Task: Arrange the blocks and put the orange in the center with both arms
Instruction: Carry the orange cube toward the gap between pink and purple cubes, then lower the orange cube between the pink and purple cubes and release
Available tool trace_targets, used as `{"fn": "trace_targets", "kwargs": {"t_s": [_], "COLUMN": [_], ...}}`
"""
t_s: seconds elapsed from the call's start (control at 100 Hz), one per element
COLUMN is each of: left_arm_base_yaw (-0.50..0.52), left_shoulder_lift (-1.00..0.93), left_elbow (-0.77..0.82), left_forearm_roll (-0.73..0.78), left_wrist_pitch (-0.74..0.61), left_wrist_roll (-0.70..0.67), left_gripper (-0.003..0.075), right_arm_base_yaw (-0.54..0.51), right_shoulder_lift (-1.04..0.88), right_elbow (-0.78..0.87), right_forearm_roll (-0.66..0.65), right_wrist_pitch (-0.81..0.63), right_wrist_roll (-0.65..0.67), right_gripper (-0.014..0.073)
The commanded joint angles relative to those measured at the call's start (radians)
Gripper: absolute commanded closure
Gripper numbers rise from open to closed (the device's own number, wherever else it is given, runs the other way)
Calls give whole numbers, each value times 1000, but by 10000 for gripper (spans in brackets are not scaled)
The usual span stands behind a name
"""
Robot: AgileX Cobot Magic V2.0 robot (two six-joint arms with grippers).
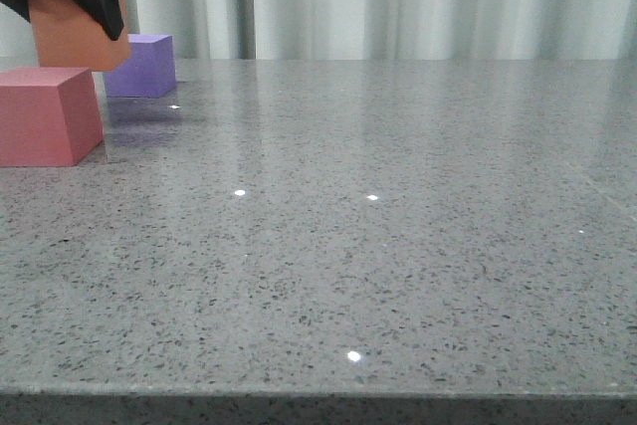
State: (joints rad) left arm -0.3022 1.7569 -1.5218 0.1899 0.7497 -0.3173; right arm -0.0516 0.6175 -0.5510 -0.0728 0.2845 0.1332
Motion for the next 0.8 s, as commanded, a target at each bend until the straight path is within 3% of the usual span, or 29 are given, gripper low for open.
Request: {"fn": "trace_targets", "kwargs": {"t_s": [0.0,0.79], "left_arm_base_yaw": [2,2], "left_shoulder_lift": [-47,37], "left_elbow": [-27,-27], "left_forearm_roll": [1,-10], "left_wrist_pitch": [-68,-82], "left_wrist_roll": [-1,-1], "left_gripper": [731,731], "right_arm_base_yaw": [-4,-4], "right_shoulder_lift": [-1,-1], "right_elbow": [-26,-26], "right_forearm_roll": [-15,-15], "right_wrist_pitch": [-73,-73], "right_wrist_roll": [-10,-10], "right_gripper": [662,662]}}
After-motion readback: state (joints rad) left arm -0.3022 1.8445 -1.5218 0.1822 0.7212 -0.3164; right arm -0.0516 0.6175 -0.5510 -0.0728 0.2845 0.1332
